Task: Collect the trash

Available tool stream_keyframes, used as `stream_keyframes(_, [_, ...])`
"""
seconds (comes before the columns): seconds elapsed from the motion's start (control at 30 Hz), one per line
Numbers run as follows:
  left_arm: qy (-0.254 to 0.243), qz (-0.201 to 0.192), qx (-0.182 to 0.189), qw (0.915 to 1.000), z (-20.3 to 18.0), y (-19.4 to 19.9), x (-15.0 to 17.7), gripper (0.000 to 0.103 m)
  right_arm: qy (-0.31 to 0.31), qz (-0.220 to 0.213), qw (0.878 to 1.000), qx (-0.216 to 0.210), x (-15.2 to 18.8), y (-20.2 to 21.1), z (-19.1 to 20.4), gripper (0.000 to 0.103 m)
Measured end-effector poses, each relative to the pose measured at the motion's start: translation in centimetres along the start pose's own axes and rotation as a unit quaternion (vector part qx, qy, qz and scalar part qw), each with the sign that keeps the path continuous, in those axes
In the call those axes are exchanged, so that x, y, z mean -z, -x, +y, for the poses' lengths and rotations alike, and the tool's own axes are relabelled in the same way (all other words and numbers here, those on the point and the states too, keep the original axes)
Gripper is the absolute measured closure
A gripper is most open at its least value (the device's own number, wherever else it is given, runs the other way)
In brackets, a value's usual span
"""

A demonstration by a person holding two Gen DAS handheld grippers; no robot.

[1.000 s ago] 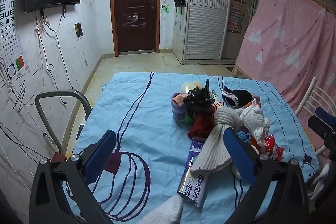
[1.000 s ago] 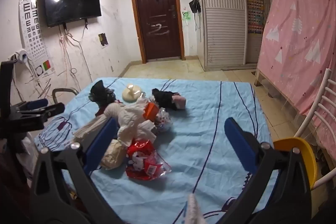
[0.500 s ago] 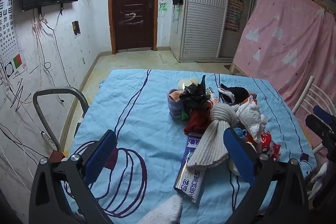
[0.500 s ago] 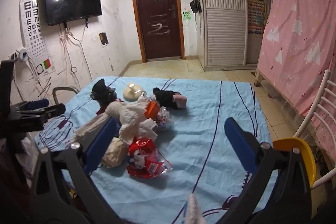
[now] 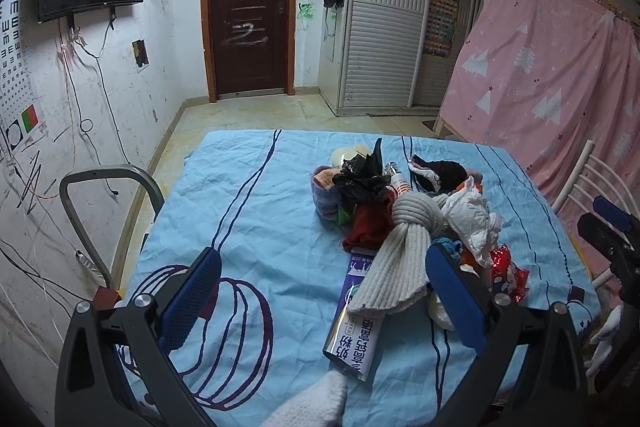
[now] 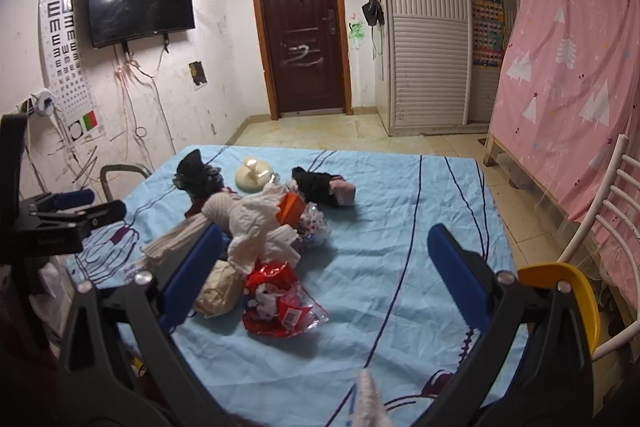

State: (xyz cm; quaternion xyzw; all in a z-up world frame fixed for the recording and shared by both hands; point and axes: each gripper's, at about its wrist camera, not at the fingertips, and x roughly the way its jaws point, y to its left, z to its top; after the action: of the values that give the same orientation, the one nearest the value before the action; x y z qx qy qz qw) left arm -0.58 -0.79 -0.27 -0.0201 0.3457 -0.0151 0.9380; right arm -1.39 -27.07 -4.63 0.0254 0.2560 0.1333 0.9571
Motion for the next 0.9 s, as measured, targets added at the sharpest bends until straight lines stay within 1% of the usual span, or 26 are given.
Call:
stream_keyframes(0.67, [-0.009, 0.007, 0.007, 0.9999, -0.6, -0.2, 0.3, 0.010, 0.003, 0.004, 1.000, 0.001, 0.5, -0.1, 0.0, 0.004])
stream_keyframes(0.8, [-0.008, 0.010, 0.021, 0.9997, -0.8, -0.1, 0.3, 0.010, 0.003, 0.005, 1.000, 0.001, 0.5, -0.1, -0.1, 0.004])
stream_keyframes(0.9, [-0.012, 0.012, 0.024, 0.9996, -1.1, -0.1, 0.4, 0.010, 0.004, 0.007, 1.000, 0.001, 0.6, -0.2, -0.1, 0.004])
